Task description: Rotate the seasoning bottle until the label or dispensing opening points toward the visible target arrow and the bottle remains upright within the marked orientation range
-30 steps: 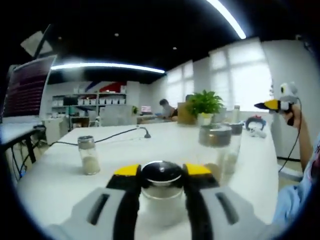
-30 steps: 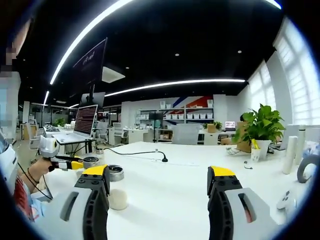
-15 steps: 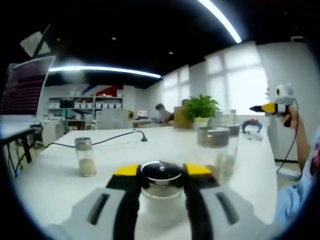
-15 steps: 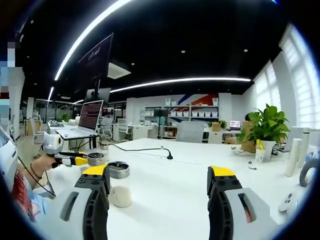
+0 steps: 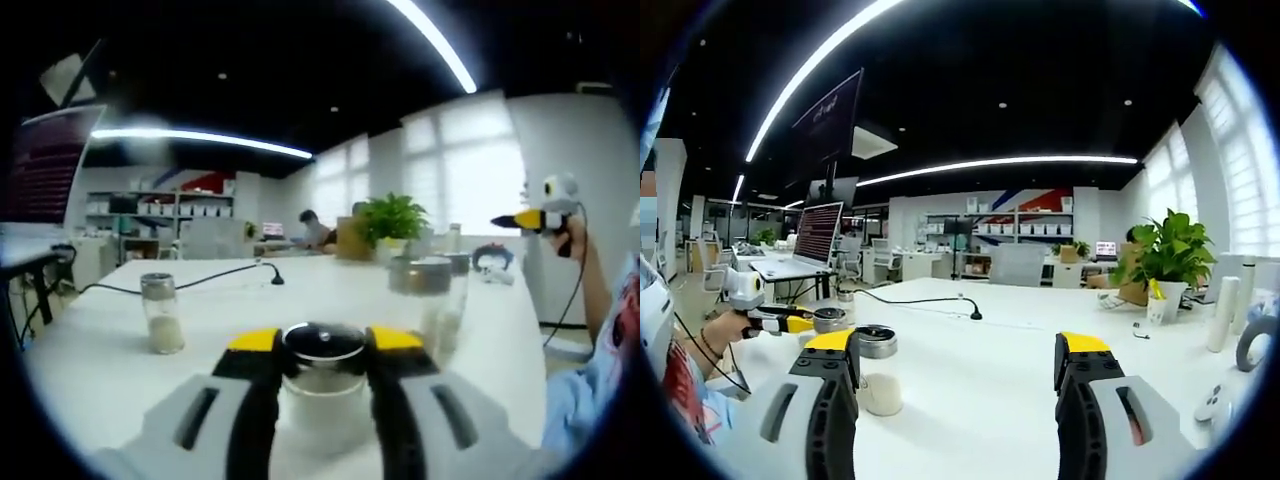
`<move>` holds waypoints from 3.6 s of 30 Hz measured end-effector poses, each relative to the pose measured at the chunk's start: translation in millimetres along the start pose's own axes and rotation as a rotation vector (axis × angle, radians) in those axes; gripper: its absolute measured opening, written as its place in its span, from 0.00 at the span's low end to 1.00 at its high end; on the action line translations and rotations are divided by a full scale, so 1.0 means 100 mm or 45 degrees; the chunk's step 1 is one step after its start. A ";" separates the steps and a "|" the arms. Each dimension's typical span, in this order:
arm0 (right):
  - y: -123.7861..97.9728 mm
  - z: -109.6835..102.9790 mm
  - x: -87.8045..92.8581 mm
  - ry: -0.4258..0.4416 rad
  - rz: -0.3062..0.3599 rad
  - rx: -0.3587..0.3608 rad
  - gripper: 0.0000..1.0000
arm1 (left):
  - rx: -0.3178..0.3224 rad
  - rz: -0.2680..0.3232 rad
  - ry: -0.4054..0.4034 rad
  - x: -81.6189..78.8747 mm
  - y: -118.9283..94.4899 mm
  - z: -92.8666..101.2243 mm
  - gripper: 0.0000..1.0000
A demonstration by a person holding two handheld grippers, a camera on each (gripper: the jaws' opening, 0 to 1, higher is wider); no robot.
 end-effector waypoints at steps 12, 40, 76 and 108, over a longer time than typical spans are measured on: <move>-0.08 0.01 0.01 -0.002 -0.003 0.034 0.82 | 0.113 -0.042 -0.005 -0.02 0.01 -0.04 0.34; -0.08 0.18 -0.02 -0.043 0.010 0.111 0.82 | 0.408 -0.081 -0.033 -0.02 0.05 -0.15 0.34; -0.27 0.27 -0.14 -0.081 0.053 0.179 0.82 | -0.190 0.046 0.049 -0.33 -0.13 0.01 0.56; -0.41 0.24 -0.20 -0.090 0.083 0.197 0.82 | -0.320 0.039 0.110 -0.12 -0.01 0.03 0.64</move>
Point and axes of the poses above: the point that each gripper's makers call its tool centre point, and the gripper's own axes: y roughly forward along the fingers, z roughly to its right, x roughly out of its underside, the point moved 6 cm from there along -y, roughly backward along the fingers, and after that the axes turned 2 degrees about x, right-handed, at the moved point
